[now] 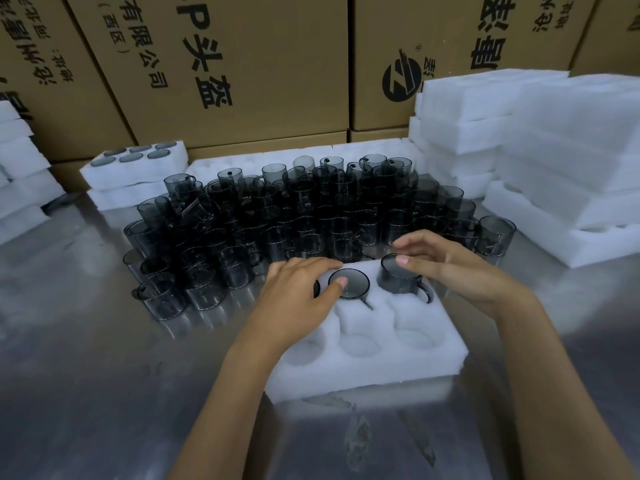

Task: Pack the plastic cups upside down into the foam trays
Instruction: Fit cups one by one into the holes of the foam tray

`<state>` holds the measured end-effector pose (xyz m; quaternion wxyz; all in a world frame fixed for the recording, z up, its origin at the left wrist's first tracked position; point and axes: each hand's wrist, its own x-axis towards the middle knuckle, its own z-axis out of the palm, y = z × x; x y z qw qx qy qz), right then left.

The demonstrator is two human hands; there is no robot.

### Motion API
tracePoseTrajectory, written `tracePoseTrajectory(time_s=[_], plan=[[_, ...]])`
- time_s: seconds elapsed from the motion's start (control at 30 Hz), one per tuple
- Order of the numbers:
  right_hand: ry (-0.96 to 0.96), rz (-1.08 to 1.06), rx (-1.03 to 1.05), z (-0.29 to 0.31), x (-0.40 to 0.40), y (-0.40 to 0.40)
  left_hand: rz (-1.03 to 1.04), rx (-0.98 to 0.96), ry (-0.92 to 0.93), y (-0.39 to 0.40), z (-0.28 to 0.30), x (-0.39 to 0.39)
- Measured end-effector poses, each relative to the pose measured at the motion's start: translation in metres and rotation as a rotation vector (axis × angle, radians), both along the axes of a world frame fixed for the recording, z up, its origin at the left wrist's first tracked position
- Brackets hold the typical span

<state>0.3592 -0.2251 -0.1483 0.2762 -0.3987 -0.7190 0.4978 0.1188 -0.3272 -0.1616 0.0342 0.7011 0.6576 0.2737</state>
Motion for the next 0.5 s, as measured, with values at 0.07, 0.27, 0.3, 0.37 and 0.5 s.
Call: tracePoseTrajectory(time_s=[0.07,0.27,0.3,0.37,0.5], plan=[[0.041,0.025,0.015,-0.001,-0.003,-0.001,0.002,0.0,-0.002,-0.001,0.0,0.001],[-0.037,0.152,0.018,0.0,-0.016,-0.007,0.008,-0.004,0.01,0.0,0.0,0.001],[-0.032,0.157,0.007,0.0,-0.016,-0.006,0.007,-0.005,0.009,0.0,0.001,0.001],[-0.008,0.163,-0.026,-0.001,-0.017,-0.006,0.006,-0.008,0.01,0.0,0.001,0.001],[0.038,0.134,-0.069,-0.005,-0.018,-0.005,0.015,-0.013,0.001,-0.001,0.0,0.002]])
